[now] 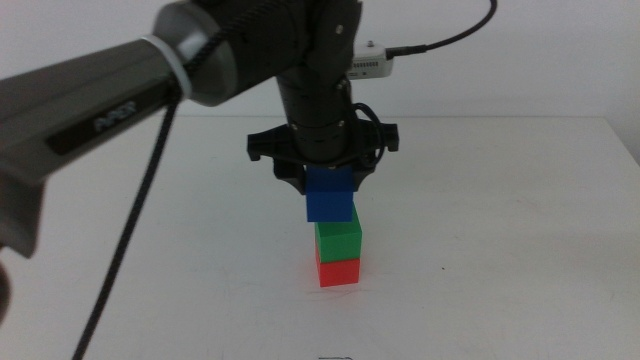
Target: Stack red cubes first, then green, then blue cubes in a specific spot.
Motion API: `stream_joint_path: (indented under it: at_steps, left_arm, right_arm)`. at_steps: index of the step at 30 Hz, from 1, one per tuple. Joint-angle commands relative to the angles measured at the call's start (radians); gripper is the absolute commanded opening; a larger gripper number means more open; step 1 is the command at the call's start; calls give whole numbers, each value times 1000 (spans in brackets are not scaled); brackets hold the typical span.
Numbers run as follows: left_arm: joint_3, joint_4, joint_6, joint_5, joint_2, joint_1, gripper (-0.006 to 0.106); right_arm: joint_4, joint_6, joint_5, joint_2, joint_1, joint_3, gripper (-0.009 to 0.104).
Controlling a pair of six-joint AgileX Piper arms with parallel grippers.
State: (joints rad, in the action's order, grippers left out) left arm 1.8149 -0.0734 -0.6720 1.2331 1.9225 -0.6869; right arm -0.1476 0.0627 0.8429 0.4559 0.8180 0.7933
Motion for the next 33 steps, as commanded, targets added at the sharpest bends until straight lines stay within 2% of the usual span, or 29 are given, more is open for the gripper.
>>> stream_joint_path:
  at_steps: [1,29,33]
  left_arm:
    - [58,-13,-19,2,-37,-14,12]
    - [59,-11,-65,-61,36,-20,12]
    - [59,-12,-64,-28,36,-20,15]
  right_arm:
    - [-23,-10,-70,10,-6,24,87]
    - [-23,-10,-70,10,-6,24,87]
    - [-23,-10,-70,10,-6,24,87]
